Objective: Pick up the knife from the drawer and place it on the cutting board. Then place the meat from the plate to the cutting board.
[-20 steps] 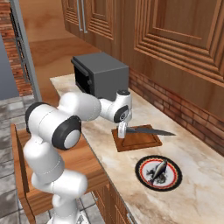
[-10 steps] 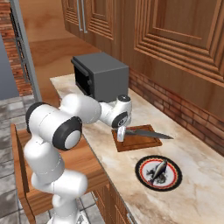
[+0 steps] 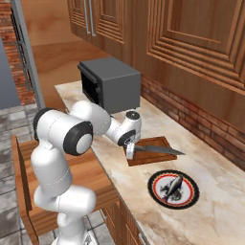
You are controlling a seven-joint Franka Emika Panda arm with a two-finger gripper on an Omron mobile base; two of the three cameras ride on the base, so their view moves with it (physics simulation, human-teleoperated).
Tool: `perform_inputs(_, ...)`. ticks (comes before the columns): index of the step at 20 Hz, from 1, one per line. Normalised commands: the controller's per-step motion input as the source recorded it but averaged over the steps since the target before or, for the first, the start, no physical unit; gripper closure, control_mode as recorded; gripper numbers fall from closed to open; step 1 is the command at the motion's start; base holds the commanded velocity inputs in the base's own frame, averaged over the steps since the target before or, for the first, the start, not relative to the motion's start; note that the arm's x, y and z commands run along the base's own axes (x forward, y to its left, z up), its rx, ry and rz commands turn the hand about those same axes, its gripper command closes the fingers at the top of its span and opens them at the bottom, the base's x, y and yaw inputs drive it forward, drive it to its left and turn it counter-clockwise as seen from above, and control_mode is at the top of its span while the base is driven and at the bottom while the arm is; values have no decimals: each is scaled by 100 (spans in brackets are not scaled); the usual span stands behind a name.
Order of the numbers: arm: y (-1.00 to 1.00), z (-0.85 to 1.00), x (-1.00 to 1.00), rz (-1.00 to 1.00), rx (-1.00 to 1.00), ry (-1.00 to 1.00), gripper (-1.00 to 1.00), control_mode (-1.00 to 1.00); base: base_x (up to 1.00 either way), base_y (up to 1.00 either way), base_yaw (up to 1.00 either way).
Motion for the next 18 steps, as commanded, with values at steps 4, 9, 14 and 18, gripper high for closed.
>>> perform_inputs(4,0,-12,54,9,4,0,100,-100,0,0,0)
perform_inputs(9,0,-32,23,13,8,0,100,-100,0,0,0)
perform_inputs(14,-6,-40,30,12,6,0,100,-100,0,0,0)
perform_inputs(18,-3,-26,-1,9,2,-4,-100,-100,0,0,0)
